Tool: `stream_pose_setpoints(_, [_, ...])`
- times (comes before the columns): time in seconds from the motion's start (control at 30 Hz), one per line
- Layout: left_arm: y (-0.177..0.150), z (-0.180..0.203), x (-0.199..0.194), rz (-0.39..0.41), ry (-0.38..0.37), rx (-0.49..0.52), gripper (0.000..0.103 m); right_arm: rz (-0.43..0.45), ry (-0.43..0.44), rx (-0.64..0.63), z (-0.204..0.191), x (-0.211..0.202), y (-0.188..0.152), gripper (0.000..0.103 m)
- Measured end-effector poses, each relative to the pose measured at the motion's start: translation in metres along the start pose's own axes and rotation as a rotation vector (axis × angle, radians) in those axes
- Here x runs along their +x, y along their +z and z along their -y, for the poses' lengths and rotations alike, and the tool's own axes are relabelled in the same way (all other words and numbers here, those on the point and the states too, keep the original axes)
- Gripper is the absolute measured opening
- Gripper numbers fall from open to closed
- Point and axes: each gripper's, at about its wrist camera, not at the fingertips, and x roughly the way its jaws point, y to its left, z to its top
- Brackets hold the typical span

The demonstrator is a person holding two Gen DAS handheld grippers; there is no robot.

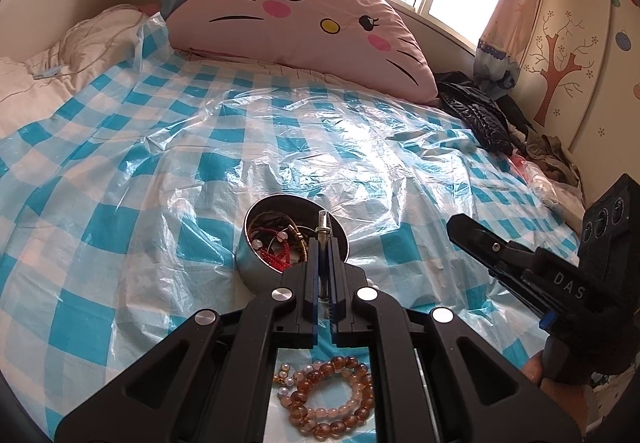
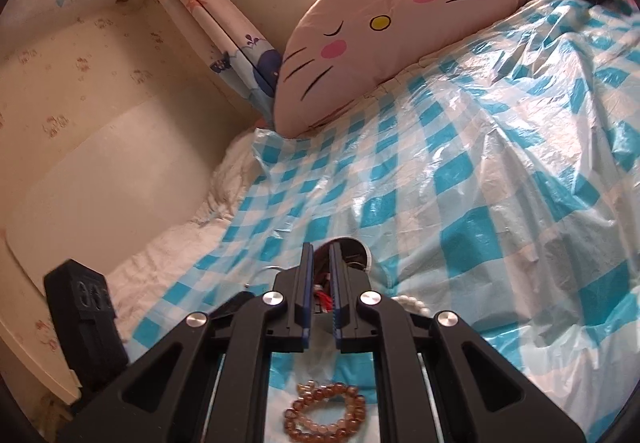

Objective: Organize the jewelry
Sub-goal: 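Carry the bangle and white bead bracelet over the tin with both tools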

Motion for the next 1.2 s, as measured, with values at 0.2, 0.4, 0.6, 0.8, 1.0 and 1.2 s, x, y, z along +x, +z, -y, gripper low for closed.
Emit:
stream_pose_setpoints(0.2, [0.0, -0.012, -0.001, -0.002, 0.009, -0.034, 0.004, -0.204, -0.226, -0.092, 0.012, 0.041, -0.019, 0.041])
stream_pose_setpoints(0.4, [0.0, -0.016, 0.0, -0.003, 0.0, -0.052, 0.004, -0.348, -0.37, -0.189, 0.019, 0.082, -0.037, 0.041])
stream_pose_setpoints(0.6, [0.001, -0.016, -0.001, 0.001, -0.002, -0.047, 0.004, -0.415, -0.437, -0.264, 0.017, 0.096, -0.048, 0.008])
stream_pose_setpoints(0.8, [0.002, -0.019, -0.001, 0.001, -0.013, -0.059, 0.004, -0.239, -0.086, 0.107, 0.051, 0.049, -0.021, 0.008])
stream_pose_setpoints(1.0, [0.003, -0.016, 0.006, -0.011, -0.028, -0.062, 0.004, -0.05, 0.089, 0.123, 0.04, 0.014, -0.006, 0.008])
stream_pose_setpoints(1.2, [0.009, -0.016, 0.014, -0.028, -0.075, -0.095, 0.004, -0.02, 0.163, 0.124, 0.028, 0.014, 0.001, 0.008])
